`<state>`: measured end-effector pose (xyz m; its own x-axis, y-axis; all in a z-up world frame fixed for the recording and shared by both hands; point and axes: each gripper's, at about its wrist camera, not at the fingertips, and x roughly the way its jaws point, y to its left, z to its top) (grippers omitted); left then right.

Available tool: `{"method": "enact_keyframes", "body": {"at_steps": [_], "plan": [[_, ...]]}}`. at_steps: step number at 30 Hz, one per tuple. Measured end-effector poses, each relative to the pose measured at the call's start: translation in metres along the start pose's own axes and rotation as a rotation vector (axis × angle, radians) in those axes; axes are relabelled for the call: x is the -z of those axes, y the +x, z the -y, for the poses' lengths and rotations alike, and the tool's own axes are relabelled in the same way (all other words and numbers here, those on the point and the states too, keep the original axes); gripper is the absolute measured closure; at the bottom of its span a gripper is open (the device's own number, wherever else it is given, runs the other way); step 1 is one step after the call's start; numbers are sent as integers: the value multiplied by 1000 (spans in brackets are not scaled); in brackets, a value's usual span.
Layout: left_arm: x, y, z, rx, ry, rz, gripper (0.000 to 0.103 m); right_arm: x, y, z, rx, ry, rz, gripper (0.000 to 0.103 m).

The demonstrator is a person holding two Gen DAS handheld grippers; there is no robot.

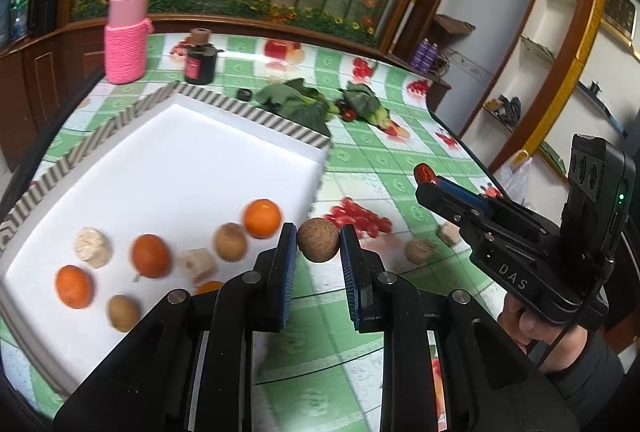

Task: Organize fruits
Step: 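Carry the brown fruit and red date into the tray and open both tools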

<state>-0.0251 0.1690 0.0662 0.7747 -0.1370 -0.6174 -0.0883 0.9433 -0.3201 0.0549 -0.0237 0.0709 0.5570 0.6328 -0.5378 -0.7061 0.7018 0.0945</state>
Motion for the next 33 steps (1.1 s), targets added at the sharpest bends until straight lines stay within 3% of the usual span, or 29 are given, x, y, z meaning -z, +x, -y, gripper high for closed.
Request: {"method": "enact_keyframes", "body": {"at_steps": [4,13,21,33], "plan": [[-2,-11,-27,-57,-51,18,82,-7,9,-16,-33,-19,3,86],[-1,-27,-93,-267,-182,42,82,-12,31,-52,-114,-49,1,86],[3,-21,-101,-363,-182,17,82,-10,56,-88,-172,-94,-48,86],[7,-10,-95,-416,-137,-24,82,-1,83,-121,-219,-145,-116,85]]}}
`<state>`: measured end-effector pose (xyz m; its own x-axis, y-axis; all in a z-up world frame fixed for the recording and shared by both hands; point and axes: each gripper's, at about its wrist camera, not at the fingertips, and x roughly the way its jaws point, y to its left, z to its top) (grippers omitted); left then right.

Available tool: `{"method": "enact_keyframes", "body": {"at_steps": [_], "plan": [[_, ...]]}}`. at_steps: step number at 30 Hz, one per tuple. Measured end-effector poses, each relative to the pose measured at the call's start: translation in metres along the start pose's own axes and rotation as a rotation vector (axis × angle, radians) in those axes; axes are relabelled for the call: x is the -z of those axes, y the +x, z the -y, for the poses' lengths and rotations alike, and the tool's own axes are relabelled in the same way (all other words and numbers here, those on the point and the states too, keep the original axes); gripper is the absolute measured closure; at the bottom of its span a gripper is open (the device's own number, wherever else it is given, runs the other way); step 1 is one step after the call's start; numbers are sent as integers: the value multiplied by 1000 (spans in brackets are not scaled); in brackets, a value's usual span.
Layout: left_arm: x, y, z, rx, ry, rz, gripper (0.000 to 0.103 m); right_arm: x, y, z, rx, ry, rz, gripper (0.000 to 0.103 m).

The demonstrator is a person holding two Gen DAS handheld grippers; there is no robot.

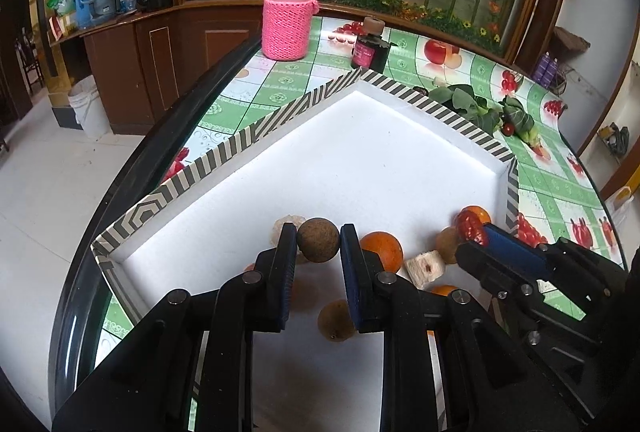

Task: Organize fruits
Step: 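Carry the brown fruit and red date into the tray and open both tools, then grasp a beige textured bun with the left tool while the right tool grasps a beige bread cube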

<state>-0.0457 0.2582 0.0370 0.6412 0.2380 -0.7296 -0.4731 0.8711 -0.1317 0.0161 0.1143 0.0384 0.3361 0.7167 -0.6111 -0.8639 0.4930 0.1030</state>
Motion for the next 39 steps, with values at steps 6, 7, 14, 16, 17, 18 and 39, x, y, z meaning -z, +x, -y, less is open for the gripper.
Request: {"method": "enact_keyframes", "body": {"at_steps": [6,7,14,16,17,18,39], "plan": [[1,2,1,-10,4,-10,82,-1,1,4,2,18,-7,85],[1,2,1,-9,4,-10,82,-2,2,3,3,13,-8,85],[2,2,0,-20,-5,-12,82,-1,3,-4,33,-21,-18,85],[2,2,-1,-23,-9,-15,82,0,3,-4,35,-21,-21,85],[2,3,-1,-26,-10,-16,82,0,3,-4,36,-20,-21,85],[2,3,-1,-29,-12,-15,82,0,3,-3,35,-19,-21,85],[2,5,-2,-64,-30,-17,54,-9,-60,29,98,89,166,75]]}}
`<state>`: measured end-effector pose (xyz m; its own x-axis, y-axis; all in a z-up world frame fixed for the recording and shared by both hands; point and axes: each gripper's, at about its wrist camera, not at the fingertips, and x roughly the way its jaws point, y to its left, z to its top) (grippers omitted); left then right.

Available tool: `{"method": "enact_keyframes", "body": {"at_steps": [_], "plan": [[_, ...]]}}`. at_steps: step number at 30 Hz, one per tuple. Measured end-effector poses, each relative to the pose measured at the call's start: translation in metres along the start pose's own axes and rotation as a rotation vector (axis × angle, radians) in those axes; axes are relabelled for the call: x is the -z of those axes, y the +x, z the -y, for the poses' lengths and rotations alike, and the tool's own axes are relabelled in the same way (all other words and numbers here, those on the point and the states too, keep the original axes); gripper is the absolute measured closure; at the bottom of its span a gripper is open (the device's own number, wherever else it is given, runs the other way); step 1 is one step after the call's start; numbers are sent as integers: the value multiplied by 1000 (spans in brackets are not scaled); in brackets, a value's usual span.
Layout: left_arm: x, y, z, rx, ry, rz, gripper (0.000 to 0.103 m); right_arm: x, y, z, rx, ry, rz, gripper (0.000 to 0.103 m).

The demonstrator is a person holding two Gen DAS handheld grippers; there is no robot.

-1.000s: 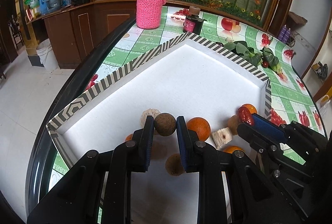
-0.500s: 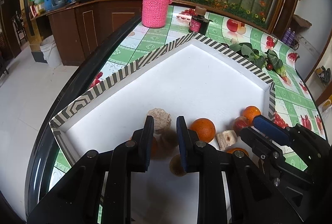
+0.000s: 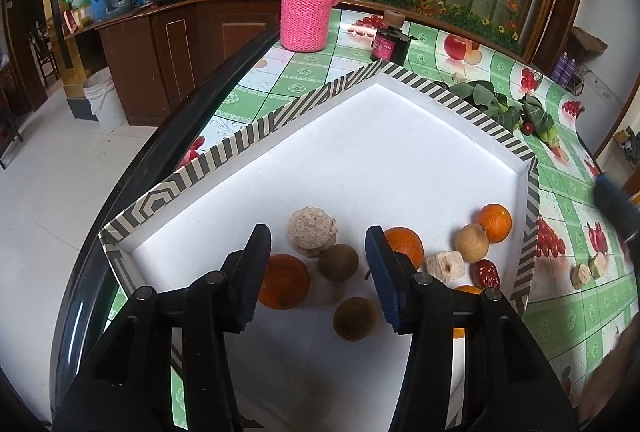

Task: Organize fruits
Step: 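Grasp a beige textured bun with the left tool while the right tool grasps a beige bread cube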

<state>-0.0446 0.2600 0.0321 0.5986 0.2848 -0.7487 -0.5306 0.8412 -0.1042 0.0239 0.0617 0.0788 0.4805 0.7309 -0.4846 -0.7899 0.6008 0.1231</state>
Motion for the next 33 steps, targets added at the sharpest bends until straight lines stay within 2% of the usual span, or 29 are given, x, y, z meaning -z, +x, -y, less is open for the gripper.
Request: {"method": "enact_keyframes", "body": {"at_steps": [6,10,12,14,17,18,20,23,26,33], "plan": [[0,0,0,-6,-4,9,54,0,-49,69,137,36,48,75],[-2,-18,0,45,-23,97,54,21,-75,121,248,50,34,74],[-3,-32,7,94,-6,168,54,38,-89,150,295,105,27,74],[-2,-48,24,187,56,236,54,48,-98,171,283,175,15,74],[7,-63,59,355,184,260,54,58,-99,189,232,253,-45,74],[13,-66,76,414,247,248,54,59,-96,188,221,244,-71,74],[23,-65,102,472,329,211,54,60,-91,182,238,222,-101,74],[34,-56,132,529,386,128,54,64,-80,172,215,170,-158,74],[42,-44,154,519,425,75,54,68,-67,167,243,130,-232,74],[51,-22,187,548,498,-13,54,73,-54,173,248,143,-297,74]]}}
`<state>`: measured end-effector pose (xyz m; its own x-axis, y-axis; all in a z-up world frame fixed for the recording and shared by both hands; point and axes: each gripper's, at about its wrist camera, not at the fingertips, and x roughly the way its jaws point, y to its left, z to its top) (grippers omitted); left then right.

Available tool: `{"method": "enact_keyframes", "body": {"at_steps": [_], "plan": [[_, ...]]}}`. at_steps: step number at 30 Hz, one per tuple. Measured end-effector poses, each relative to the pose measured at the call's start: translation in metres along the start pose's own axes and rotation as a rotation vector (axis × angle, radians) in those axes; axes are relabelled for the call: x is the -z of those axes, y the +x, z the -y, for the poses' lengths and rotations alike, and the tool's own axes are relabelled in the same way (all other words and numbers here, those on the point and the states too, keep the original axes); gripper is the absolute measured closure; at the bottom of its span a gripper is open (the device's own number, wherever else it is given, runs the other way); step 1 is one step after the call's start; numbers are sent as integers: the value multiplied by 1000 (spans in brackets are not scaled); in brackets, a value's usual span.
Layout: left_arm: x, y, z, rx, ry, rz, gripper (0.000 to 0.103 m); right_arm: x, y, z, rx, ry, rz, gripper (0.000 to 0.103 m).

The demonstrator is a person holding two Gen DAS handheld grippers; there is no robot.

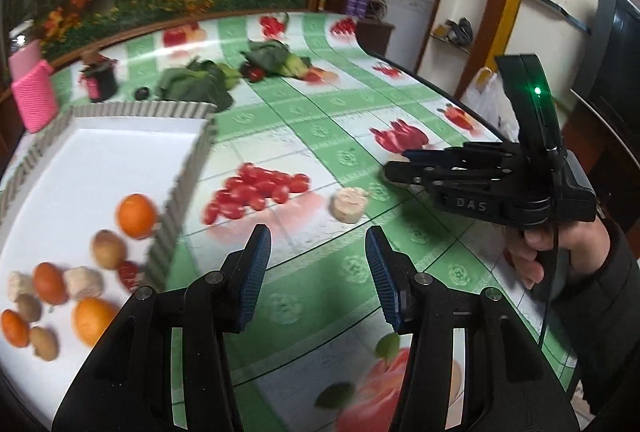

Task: Organize fruits
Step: 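Grasp a beige textured bun with the left tool while the right tool grasps a beige bread cube, then carry the bun and bread cube into the tray and open both tools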

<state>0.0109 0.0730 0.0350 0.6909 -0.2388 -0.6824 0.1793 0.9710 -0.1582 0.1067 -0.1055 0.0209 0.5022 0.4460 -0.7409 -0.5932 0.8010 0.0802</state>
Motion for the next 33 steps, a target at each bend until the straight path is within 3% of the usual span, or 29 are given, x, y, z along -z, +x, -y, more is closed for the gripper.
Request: {"method": "enact_keyframes", "body": {"at_steps": [6,8,14,19,21,25,33], "plan": [[-9,27,17,25,41,-37,54,-1,4,-3,15,-11,-15,75],[-13,35,20,34,53,-45,54,-1,1,-4,20,-15,0,80],[-19,51,23,60,42,-74,54,-2,-5,-2,29,1,29,80],[-27,64,27,40,52,-94,54,-1,-9,0,39,14,47,80],[-26,70,32,28,73,-125,58,-1,-10,1,39,23,51,80],[-24,72,36,1,96,-134,76,-1,-11,1,39,25,56,80],[-21,62,32,3,70,-99,76,0,-16,3,27,39,82,80]]}}
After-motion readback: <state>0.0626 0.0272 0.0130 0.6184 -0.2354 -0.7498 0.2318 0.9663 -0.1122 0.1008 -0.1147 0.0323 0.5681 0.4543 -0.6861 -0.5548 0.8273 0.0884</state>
